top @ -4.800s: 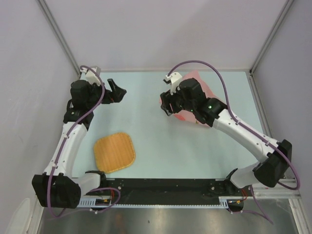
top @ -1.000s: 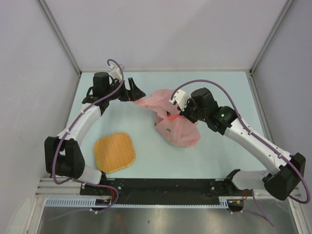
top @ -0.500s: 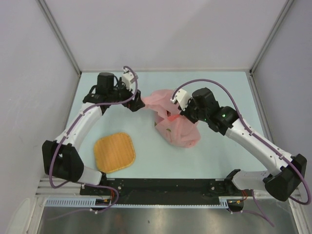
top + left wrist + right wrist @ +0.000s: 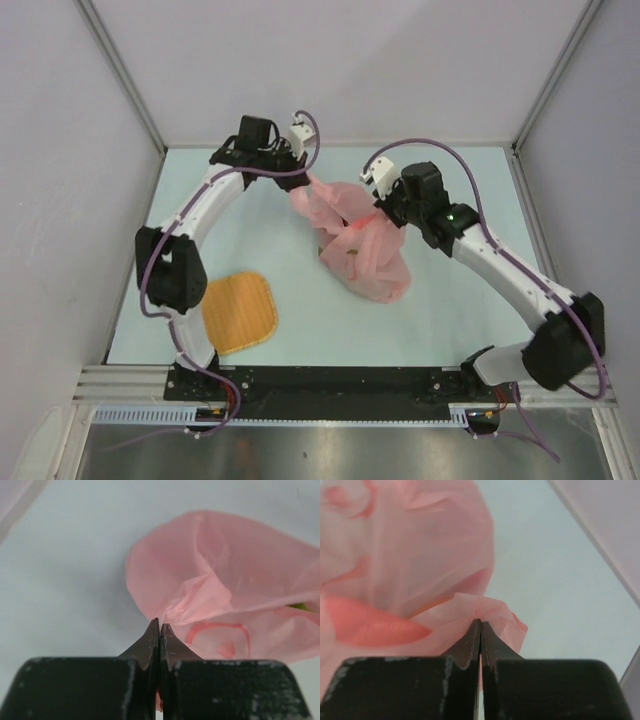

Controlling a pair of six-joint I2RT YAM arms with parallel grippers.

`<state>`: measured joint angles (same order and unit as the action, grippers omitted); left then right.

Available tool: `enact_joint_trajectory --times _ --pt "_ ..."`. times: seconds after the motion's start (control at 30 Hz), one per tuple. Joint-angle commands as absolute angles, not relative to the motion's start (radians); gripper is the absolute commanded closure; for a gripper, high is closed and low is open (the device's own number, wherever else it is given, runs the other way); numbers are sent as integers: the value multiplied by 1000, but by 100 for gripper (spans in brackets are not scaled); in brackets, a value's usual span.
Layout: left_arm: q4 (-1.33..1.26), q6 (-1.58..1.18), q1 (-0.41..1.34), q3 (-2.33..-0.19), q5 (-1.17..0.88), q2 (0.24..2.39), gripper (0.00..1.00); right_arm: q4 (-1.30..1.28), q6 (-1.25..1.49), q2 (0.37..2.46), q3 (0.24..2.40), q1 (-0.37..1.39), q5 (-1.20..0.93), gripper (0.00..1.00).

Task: Take the fake fruits out of the plastic bag
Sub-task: Adjust the plastic bag at the center of the board.

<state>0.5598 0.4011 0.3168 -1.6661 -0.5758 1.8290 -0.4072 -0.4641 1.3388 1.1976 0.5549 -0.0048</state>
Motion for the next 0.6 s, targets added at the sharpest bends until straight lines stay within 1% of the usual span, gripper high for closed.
enact_joint_trajectory --times 0.0,0.03,0.07,0.13,0.17,0.2,0.33,0.4,0.43,0.5,0.53,0.57 --pt "611 321 302 -1943 -588 1916 100 -73 -560 1534 1325 471 31 100" --pt "600 254 293 -1991 -584 1928 100 -28 -589 1566 1363 466 43 100" --pt "589 218 272 -2100 -580 1936 100 67 -594 1639 1414 460 73 100" --pt "575 143 256 -2224 -574 1953 100 103 -572 1710 1610 440 93 100" --pt "569 126 246 -2328 -568 1951 100 95 -560 1773 1684 434 95 100" --pt "540 105 242 -2365 -569 1947 100 89 -549 1801 1832 428 95 100" --pt "453 6 236 -2369 -614 1849 100 83 -531 1836 2008 411 62 100" --pt "474 -21 236 -2315 -649 1781 100 83 -554 1778 1979 417 35 100" --pt "479 -29 236 -2274 -660 1754 100 92 -560 1746 1883 420 25 100" --pt "486 -26 239 -2084 -658 1638 100 107 -583 1674 1743 434 11 100" --pt "485 -20 239 -2004 -647 1590 100 116 -598 1592 1650 440 9 100" --pt "486 -18 239 -1841 -641 1548 100 112 -607 1559 1499 451 11 100"
